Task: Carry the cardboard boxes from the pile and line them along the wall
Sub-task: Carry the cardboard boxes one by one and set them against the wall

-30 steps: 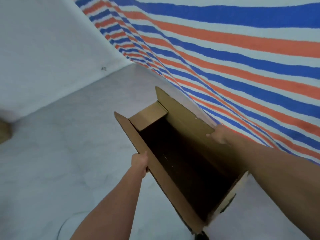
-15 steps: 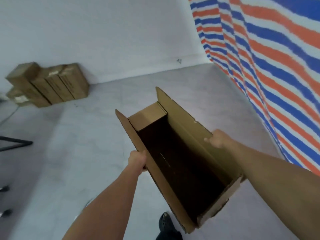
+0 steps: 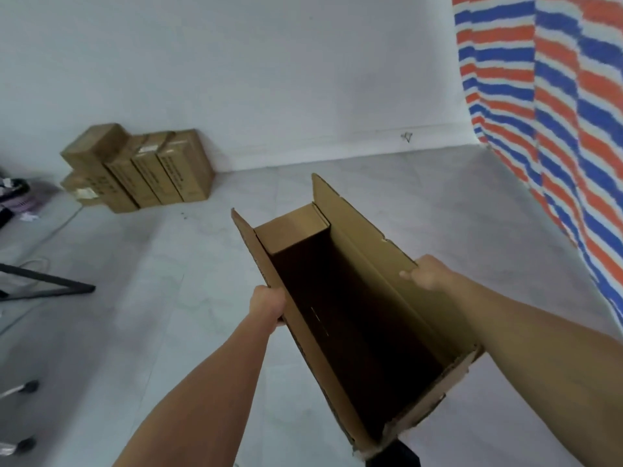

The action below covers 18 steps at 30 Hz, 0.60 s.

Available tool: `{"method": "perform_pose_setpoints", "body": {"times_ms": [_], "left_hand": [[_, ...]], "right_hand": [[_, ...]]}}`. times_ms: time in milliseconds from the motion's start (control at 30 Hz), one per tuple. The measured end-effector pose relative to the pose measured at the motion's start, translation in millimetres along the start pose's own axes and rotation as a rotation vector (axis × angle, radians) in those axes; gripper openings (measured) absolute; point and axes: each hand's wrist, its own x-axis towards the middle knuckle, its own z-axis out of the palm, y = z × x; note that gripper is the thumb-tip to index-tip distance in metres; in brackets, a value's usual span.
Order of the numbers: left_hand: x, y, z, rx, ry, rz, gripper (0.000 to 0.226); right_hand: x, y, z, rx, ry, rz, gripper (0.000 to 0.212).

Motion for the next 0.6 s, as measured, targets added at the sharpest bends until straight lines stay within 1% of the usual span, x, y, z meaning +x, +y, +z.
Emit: {"method": "perform_pose_setpoints", "body": {"times_ms": [67, 200, 267, 400, 500, 533, 600], "left_hand": [[45.1, 29.8, 3.8, -0.007, 0.023, -0.003, 0.015], [126.3, 94.2, 1.4, -0.018, 0.079, -0.054, 0.016], [163.0, 126.2, -5.8, -0.029, 0.097, -0.044, 0.016], [220.5, 174.9, -28.9, -0.077, 0.153, -0.040, 0.015], [276.7, 205.4, -55.6, -0.111, 0.175, -0.013, 0.019], [282.3, 211.7, -60.3, -0.107, 0.186, 0.002, 0.020], [327.0, 233.2, -81.0, -0.105, 0.208, 0.020, 0.021]], "right_hand": [[55.5, -26.5, -10.9, 0.000, -0.032, -0.018, 0.050], [159.4, -80.3, -43.0, -0.048, -0.122, -0.026, 0.038], [205.8, -116.3, -60.1, -0.075, -0.157, -0.028, 0.038], [271.4, -196.7, -82.3, -0.114, -0.222, -0.028, 0.029], [328.6, -259.8, -84.5, -0.139, -0.235, -0.036, 0.035], [334.0, -266.4, -85.1, -0.142, -0.229, -0.038, 0.035], [369.5, -308.9, -78.9, -0.169, -0.257, -0.034, 0.033]]}}
